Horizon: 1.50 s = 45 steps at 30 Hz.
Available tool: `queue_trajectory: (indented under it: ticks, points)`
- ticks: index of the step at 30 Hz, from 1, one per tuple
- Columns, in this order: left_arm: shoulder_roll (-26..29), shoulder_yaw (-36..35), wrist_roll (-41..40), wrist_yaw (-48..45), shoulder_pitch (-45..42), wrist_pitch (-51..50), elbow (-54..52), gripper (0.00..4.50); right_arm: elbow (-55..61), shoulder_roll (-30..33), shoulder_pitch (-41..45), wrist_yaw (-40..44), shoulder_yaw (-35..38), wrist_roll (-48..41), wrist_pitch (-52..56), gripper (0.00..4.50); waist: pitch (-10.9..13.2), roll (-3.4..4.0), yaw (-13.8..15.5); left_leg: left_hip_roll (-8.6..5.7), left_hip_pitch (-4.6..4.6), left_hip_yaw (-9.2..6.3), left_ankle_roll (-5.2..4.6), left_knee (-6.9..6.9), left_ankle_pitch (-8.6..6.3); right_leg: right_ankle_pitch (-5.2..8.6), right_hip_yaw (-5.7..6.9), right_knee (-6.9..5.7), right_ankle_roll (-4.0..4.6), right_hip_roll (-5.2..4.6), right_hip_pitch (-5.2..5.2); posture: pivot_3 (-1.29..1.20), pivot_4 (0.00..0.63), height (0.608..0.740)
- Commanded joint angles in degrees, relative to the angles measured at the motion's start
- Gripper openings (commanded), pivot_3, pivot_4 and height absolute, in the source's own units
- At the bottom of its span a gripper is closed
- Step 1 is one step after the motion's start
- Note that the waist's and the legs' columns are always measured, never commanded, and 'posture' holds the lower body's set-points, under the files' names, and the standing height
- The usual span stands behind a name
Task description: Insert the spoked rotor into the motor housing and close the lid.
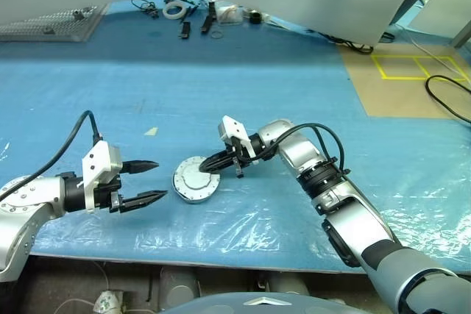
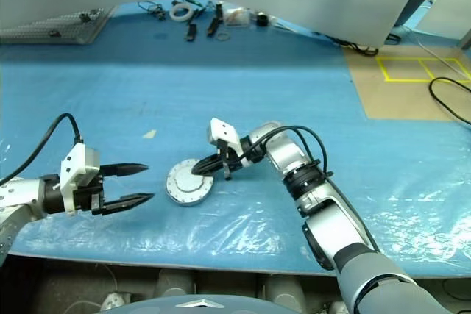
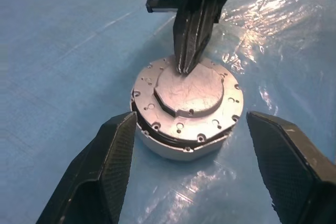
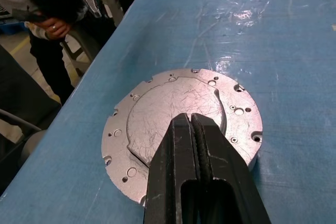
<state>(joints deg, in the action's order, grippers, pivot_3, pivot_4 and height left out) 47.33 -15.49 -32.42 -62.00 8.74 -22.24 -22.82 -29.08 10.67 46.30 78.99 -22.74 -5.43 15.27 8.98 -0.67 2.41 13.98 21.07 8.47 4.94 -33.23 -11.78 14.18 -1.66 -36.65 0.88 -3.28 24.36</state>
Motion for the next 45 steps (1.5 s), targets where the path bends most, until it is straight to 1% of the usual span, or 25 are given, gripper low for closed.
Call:
queue_trajectory:
  ticks: [1, 5, 10, 13, 19, 22, 29, 32, 36, 40, 45]
  points:
    - [-3.0, -0.8, 0.4, 2.4, 3.2, 2.4, -1.9, 3.52, -0.6, 0.3, 0.5, -0.6, -0.2, 0.8, -0.5, 0.02, 0.0, 0.00, -0.1, 0.00, 0.00, 0.00, 0.00, 0.00, 0.00, 0.00, 0.00, 0.00, 0.00, 0.00, 0.00, 0.00, 0.150, 0.740]
    - [-6.3, 0.0, 1.1, 4.5, 5.6, 4.2, -2.6, 3.52, 0.0, 0.7, 0.3, -0.6, -0.3, 0.5, 0.0, 0.02, 0.0, -0.01, 0.1, 0.01, 0.00, 0.01, -0.01, 0.00, 0.00, 0.02, 0.01, 0.01, 0.03, 0.00, 0.00, 0.00, 0.150, 0.740]
    - [-10.2, 0.8, 1.6, 7.3, 6.2, 6.0, -2.7, 3.52, 0.2, 1.0, 0.1, -0.7, -0.6, 0.7, 0.0, 0.02, 0.0, -0.01, 0.1, 0.00, -0.11, 0.02, -0.02, -0.03, 0.00, 0.03, -0.01, -0.01, 0.05, -0.02, -0.09, 0.00, 0.150, 0.740]
    - [-13.0, 3.0, 3.0, 9.8, 6.9, 6.9, -4.1, 3.52, -0.5, 0.7, 0.6, -1.7, -0.2, 0.8, 0.1, 0.02, 0.0, -0.02, 0.1, 0.00, -0.11, 0.02, -0.02, -0.03, 0.00, 0.03, -0.02, -0.02, 0.05, -0.02, -0.09, 0.00, 0.150, 0.740]
    - [-15.2, 6.2, 5.7, 10.3, 8.1, 10.1, -1.0, 3.52, -0.2, 0.6, 0.7, -2.4, -0.1, 0.6, 0.3, 0.02, 0.0, -0.01, 0.1, 0.02, -0.11, 0.02, -0.02, -0.01, 0.00, 0.03, -0.02, 0.00, 0.06, 0.00, -0.09, 0.00, 0.150, 0.740]
    - [-15.2, 6.7, 6.2, 10.2, 7.9, 10.8, -0.2, 3.52, 0.5, 0.9, 0.4, -2.3, -0.2, 0.4, 0.6, 0.02, 0.0, -0.01, 0.1, 0.02, -0.12, 0.02, -0.02, -0.02, -0.01, 0.03, -0.02, 0.00, 0.05, -0.01, -0.09, 0.00, 0.150, 0.740]
    - [-12.8, 5.2, 6.6, 9.3, 7.6, 11.9, 1.2, 3.52, 1.4, 1.6, -0.1, -1.5, -0.7, 0.5, 0.4, 0.02, 0.0, -0.01, 0.1, 0.02, -0.11, 0.02, -0.02, -0.02, -0.01, 0.03, -0.02, 0.00, 0.06, -0.01, -0.09, 0.00, 0.150, 0.740]
    - [-12.1, 5.5, 6.8, 9.1, 7.2, 12.0, 1.3, 3.52, 0.2, 0.5, -0.2, -3.5, -0.5, 0.9, 0.5, 0.02, 0.0, -0.01, 0.1, 0.02, -0.11, 0.02, -0.02, -0.02, 0.00, 0.03, -0.01, 0.00, 0.05, -0.01, -0.09, 0.00, 0.150, 0.740]
    - [-11.7, 5.5, 6.8, 9.2, 6.3, 12.0, 1.9, 3.52, -1.0, -0.1, -0.8, -4.0, -0.9, 1.0, 1.3, 0.02, 0.0, -0.01, 0.0, 0.02, -0.13, 0.03, -0.02, -0.02, -0.01, 0.03, -0.02, -0.01, 0.05, 0.00, -0.09, 0.00, 0.150, 0.740]
    - [-11.6, 5.5, 6.8, 9.1, 5.9, 11.9, 2.2, 3.52, -3.9, -0.8, -2.2, -5.8, -2.5, 3.1, -1.1, 0.02, 0.0, -0.01, 0.0, 0.02, -0.16, 0.04, -0.02, -0.02, -0.01, 0.03, -0.03, -0.01, 0.05, -0.01, -0.10, 0.00, 0.150, 0.740]
    - [-11.4, 5.5, 6.5, 9.0, 5.7, 11.6, 2.1, 3.52, -3.2, -1.9, -1.9, -6.2, -1.2, 1.6, 0.7, 0.02, 0.0, 0.00, -0.3, 0.02, -0.39, 0.06, -0.02, 0.01, -0.01, 0.04, -0.07, -0.03, 0.06, 0.00, -0.23, 0.00, 0.150, 0.740]
